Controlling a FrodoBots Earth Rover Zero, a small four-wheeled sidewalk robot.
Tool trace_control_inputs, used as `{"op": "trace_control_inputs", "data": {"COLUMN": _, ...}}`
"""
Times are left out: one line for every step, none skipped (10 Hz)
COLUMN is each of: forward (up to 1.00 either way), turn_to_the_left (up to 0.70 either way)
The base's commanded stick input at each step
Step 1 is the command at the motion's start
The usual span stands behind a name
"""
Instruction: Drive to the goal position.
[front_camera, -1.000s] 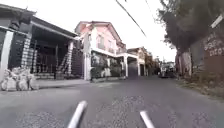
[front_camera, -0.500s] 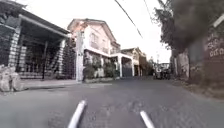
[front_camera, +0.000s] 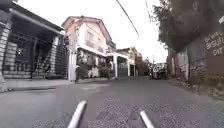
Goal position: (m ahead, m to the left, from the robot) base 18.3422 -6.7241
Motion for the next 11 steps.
{"op": "trace_control_inputs", "data": {"forward": 1.0, "turn_to_the_left": -0.4}}
{"op": "trace_control_inputs", "data": {"forward": 1.0, "turn_to_the_left": -0.12}}
{"op": "trace_control_inputs", "data": {"forward": 1.0, "turn_to_the_left": 0.0}}
{"op": "trace_control_inputs", "data": {"forward": 1.0, "turn_to_the_left": 0.0}}
{"op": "trace_control_inputs", "data": {"forward": 1.0, "turn_to_the_left": 0.0}}
{"op": "trace_control_inputs", "data": {"forward": 1.0, "turn_to_the_left": 0.0}}
{"op": "trace_control_inputs", "data": {"forward": 1.0, "turn_to_the_left": 0.0}}
{"op": "trace_control_inputs", "data": {"forward": 1.0, "turn_to_the_left": -0.16}}
{"op": "trace_control_inputs", "data": {"forward": 1.0, "turn_to_the_left": -0.4}}
{"op": "trace_control_inputs", "data": {"forward": 1.0, "turn_to_the_left": 0.0}}
{"op": "trace_control_inputs", "data": {"forward": 1.0, "turn_to_the_left": 0.0}}
